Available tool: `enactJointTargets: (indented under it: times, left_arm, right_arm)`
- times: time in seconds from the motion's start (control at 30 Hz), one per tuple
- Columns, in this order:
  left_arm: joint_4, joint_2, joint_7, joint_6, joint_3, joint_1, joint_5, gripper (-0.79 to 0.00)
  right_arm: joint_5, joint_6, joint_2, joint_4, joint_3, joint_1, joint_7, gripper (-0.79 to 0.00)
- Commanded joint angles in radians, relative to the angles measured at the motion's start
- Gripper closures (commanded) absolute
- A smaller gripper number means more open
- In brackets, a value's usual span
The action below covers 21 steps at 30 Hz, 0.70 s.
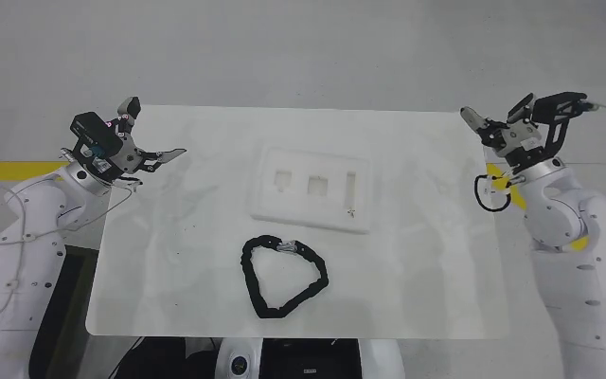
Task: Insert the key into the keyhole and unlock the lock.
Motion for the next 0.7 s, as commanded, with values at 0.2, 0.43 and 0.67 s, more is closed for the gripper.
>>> enactJointTargets:
  times: [0.2, 0.43, 0.67]
  left_arm:
    - [0.000, 0.000, 0.000, 0.000, 0.000, 0.000, 0.000, -0.785]
    - [0.000, 0.000, 0.000, 0.000, 0.000, 0.000, 0.000, -0.785]
    - [0.000, 0.000, 0.000, 0.000, 0.000, 0.000, 0.000, -0.785]
  right_arm:
    - [0.157, -0.061, 0.003, -0.019, -0.091, 0.105, 0.423, -0.785]
    - [0.210, -0.052, -0.004, -0.029, -0.221, 0.198, 0.664, -0.785]
    - [0.303, -0.039, -0.009, -0.080, -0.315, 0.235, 0.851, -0.785]
